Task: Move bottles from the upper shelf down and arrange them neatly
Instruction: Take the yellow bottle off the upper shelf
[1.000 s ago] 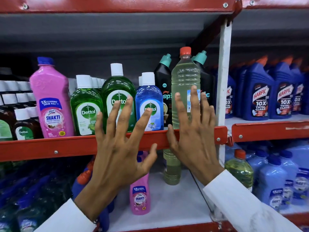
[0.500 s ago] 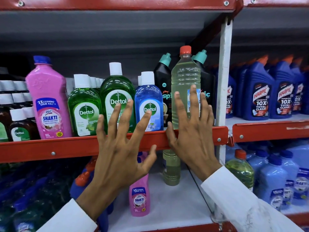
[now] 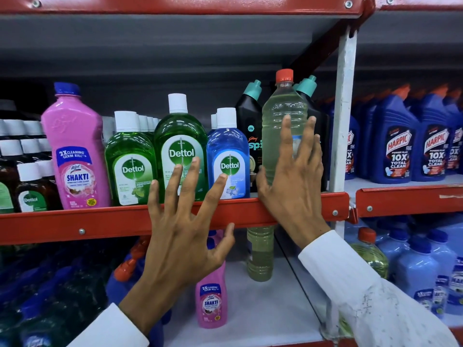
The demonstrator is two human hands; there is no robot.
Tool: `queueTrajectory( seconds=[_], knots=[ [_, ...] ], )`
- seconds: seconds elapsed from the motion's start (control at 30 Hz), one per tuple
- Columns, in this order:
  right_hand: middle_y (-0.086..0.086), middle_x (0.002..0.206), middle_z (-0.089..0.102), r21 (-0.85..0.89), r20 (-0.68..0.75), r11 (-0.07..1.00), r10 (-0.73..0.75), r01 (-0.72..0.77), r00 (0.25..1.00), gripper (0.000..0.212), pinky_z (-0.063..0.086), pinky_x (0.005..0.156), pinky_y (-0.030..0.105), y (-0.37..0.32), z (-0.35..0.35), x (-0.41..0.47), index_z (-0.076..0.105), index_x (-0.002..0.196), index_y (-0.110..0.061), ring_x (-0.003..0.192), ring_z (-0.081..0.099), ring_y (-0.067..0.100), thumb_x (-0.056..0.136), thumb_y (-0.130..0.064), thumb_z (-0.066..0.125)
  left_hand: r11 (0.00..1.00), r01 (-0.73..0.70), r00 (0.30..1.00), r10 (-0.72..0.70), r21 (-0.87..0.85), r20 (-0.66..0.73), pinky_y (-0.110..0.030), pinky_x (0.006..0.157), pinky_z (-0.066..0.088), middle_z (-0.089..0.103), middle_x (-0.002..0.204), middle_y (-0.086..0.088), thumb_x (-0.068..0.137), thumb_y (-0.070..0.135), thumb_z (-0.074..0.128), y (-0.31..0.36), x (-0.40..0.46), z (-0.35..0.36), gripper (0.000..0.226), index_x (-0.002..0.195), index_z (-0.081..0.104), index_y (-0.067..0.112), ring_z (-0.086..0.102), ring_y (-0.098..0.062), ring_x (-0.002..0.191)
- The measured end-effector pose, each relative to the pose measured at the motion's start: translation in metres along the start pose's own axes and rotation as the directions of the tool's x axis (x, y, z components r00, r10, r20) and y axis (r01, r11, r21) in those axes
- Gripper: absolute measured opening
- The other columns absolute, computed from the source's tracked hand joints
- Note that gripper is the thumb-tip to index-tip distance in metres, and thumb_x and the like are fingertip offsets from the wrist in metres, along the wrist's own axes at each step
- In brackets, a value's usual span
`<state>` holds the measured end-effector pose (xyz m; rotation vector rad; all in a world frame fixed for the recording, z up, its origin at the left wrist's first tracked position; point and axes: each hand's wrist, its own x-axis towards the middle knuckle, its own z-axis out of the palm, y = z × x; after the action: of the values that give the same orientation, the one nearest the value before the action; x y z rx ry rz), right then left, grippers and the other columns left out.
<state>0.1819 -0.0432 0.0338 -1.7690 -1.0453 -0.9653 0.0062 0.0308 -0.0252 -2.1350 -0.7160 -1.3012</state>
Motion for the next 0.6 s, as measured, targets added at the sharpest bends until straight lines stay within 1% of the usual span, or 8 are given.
queueTrajectory(
  seconds=[0.07,0.13,0.23,0.33,0.43,0.5,0.57,0.6],
  knots=[
    [0.024,0.165,-0.002,0.027,-0.004,0.999,0.020,-0.020,1.000,0.098,0.038,0.110,0.059,0.000,0.000,0.004,-0.006,0.157,-0.023,0.143,0.027,0.047,0.087,-0.038,0.061,1.000,0.000,1.000,0.000,-0.014,0.002,-0.067,0.121,0.024,0.028,0.167,-0.017,0.082,0.056,0.057,-0.001,-0.002,0.003,0.078,0.153,0.038,0.029,0.027,-0.037,0.154],
    [0.024,0.163,0.007,0.079,-0.009,0.996,0.048,-0.047,0.999,0.105,0.044,0.103,0.056,0.001,0.002,0.009,-0.009,0.157,-0.019,0.137,0.036,0.045,0.085,-0.038,0.066,0.999,-0.006,1.000,0.006,-0.034,0.005,-0.066,0.123,0.022,0.027,0.167,-0.017,0.082,0.055,0.058,-0.001,-0.003,0.007,0.079,0.154,0.037,0.028,0.025,-0.037,0.155],
    [0.021,0.155,0.027,0.189,-0.015,0.974,0.131,-0.126,0.991,0.120,0.045,0.099,0.052,0.004,0.004,0.021,-0.008,0.156,-0.013,0.132,0.039,0.041,0.077,-0.039,0.078,0.997,-0.013,1.000,0.014,-0.076,0.012,-0.063,0.126,0.021,0.025,0.167,-0.018,0.084,0.053,0.057,-0.002,-0.007,0.015,0.077,0.154,0.038,0.025,0.022,-0.035,0.156],
    [0.018,0.149,0.033,0.282,0.000,0.941,0.197,-0.189,0.980,0.125,0.041,0.103,0.044,0.011,0.007,0.030,-0.001,0.156,-0.008,0.133,0.038,0.037,0.070,-0.041,0.084,0.997,-0.033,0.999,0.035,-0.075,0.018,-0.064,0.126,0.019,0.025,0.166,-0.021,0.086,0.051,0.058,-0.005,-0.011,0.026,0.076,0.153,0.040,0.020,0.020,-0.036,0.157],
    [0.016,0.147,0.035,0.395,-0.024,0.897,0.223,-0.196,0.974,0.121,0.034,0.109,0.031,0.015,0.010,0.033,0.011,0.154,-0.004,0.135,0.038,0.032,0.065,-0.036,0.088,0.997,-0.060,0.998,0.060,-0.051,0.009,-0.065,0.125,0.018,0.027,0.165,-0.025,0.087,0.050,0.057,-0.007,-0.017,0.034,0.075,0.153,0.040,0.018,0.022,-0.040,0.156],
    [0.014,0.142,0.038,0.468,-0.085,0.866,0.243,-0.177,0.966,0.114,0.031,0.108,0.018,0.015,0.010,0.031,0.020,0.151,-0.004,0.129,0.040,0.023,0.064,-0.034,0.087,0.997,-0.068,0.998,0.068,-0.035,0.007,-0.067,0.123,0.019,0.028,0.164,-0.027,0.088,0.049,0.056,-0.007,-0.020,0.036,0.076,0.154,0.037,0.018,0.023,-0.042,0.155],
    [0.013,0.139,0.040,0.531,-0.193,0.839,0.256,-0.119,0.947,0.105,0.024,0.100,-0.001,0.013,0.004,0.028,0.027,0.148,-0.003,0.118,0.038,0.010,0.065,-0.032,0.085,0.997,-0.070,0.998,0.070,-0.033,0.004,-0.067,0.122,0.019,0.027,0.164,-0.027,0.087,0.048,0.056,-0.007,-0.021,0.037,0.078,0.156,0.035,0.019,0.023,-0.042,0.154],
    [0.013,0.138,0.041,0.554,-0.251,0.829,0.260,-0.082,0.932,0.102,0.023,0.096,-0.005,0.013,-0.001,0.025,0.030,0.146,-0.002,0.115,0.037,0.006,0.065,-0.031,0.085,0.997,-0.067,0.998,0.067,-0.038,0.003,-0.067,0.122,0.019,0.026,0.164,-0.026,0.087,0.048,0.057,-0.007,-0.021,0.038,0.078,0.156,0.034,0.020,0.023,-0.042,0.155]
  ],
)
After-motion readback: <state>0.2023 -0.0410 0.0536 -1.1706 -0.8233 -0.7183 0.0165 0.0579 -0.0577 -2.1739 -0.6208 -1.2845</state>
